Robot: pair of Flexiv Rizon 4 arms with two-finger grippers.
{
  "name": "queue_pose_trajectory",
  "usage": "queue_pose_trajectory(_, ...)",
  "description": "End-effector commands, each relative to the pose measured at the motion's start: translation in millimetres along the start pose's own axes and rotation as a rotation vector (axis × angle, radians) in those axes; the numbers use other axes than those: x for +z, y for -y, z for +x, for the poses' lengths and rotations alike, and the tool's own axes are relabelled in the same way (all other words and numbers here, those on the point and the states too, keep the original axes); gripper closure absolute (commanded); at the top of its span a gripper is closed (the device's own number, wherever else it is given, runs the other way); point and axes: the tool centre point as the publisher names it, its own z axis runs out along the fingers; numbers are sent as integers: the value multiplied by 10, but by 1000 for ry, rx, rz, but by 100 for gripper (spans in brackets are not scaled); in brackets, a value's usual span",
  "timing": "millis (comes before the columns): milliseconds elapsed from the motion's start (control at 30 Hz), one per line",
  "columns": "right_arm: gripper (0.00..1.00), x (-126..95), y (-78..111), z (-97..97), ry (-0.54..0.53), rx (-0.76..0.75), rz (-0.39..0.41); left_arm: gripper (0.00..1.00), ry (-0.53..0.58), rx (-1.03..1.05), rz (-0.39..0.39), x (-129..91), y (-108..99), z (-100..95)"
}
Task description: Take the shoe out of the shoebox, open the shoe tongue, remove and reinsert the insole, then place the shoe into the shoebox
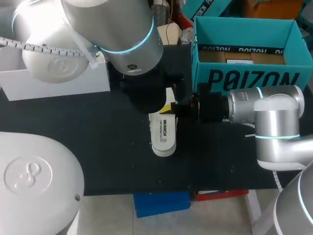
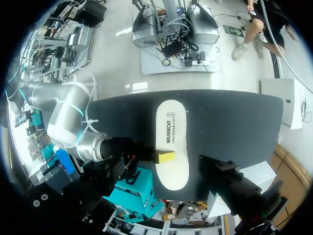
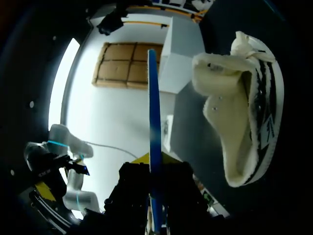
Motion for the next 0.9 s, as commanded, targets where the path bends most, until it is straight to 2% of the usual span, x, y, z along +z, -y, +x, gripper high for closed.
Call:
queue_pose_trajectory(33, 100, 14, 2, 0, 3, 0, -1, 0, -321, -6, 10, 132, -8, -103)
queue_pose_trajectory(267, 100, 14, 2, 0, 3, 0, -1, 0, -373, -24, 36, 247, 140, -66)
queue_pose_trajectory(467, 100, 14, 2, 0, 3, 0, -1, 0, -375, -47, 74, 412, 223, -12)
queue_pose_trajectory(800, 100, 14, 2, 0, 3, 0, -1, 0, -322, -91, 87, 544, 252, 61)
queue_pose_trajectory(900, 100, 14, 2, 0, 3, 0, -1, 0, -275, -108, 80, 574, 257, 63)
